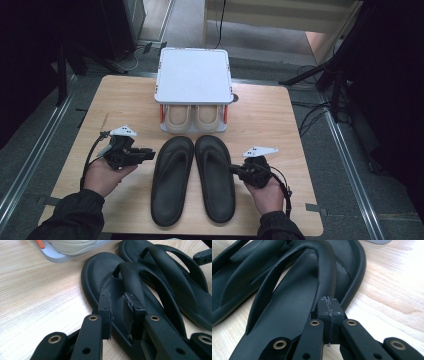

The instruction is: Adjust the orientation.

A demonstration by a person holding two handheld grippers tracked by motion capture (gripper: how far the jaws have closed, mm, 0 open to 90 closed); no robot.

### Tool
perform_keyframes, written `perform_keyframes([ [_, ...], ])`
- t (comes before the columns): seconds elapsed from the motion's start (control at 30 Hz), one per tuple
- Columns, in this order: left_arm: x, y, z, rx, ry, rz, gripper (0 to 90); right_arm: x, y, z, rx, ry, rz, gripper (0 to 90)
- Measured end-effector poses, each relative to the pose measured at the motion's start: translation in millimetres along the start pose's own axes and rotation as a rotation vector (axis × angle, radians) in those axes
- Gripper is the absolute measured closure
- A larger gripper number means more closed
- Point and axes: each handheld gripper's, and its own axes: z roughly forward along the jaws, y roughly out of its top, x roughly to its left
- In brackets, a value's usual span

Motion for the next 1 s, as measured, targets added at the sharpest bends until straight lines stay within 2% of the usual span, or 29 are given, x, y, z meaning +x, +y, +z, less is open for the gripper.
perform_keyframes([
  [0.2,-3.6,-0.4,9.3,0.031,-0.012,0.019,76.8,8.2,-2.4,1.1,-0.004,0.013,-0.002,90.0],
  [0.37,-4.0,-1.0,13.6,0.048,-0.002,0.027,77.8,13.0,-4.1,2.7,-0.015,0.029,0.006,90.0],
  [0.47,-0.1,-3.3,13.8,0.051,0.001,0.012,78.2,16.3,-5.3,3.7,-0.02,0.053,0.024,90.0],
  [0.6,7.5,-7.9,12.4,0.064,0.028,0.003,78.8,21.8,-5.8,4.6,-0.02,0.066,0.016,90.0],
  [0.7,12.8,-11.9,13.2,0.077,0.029,-0.02,79.1,22.8,-5.8,4.5,-0.028,0.061,0.008,90.0],
  [0.83,13.4,-16.6,19.2,0.112,0.027,-0.024,79.8,17.3,-3.5,3.9,-0.045,0.046,0.02,90.0],
  [0.97,8.5,-20.8,28.6,0.171,0.02,-0.004,80.5,15.4,-2.8,8.1,-0.033,0.058,0.024,90.0],
  [1.0,7.2,-21.6,30.6,0.192,0.026,0.014,80.7,16.0,-2.2,8.7,-0.032,0.059,0.023,90.0],
])
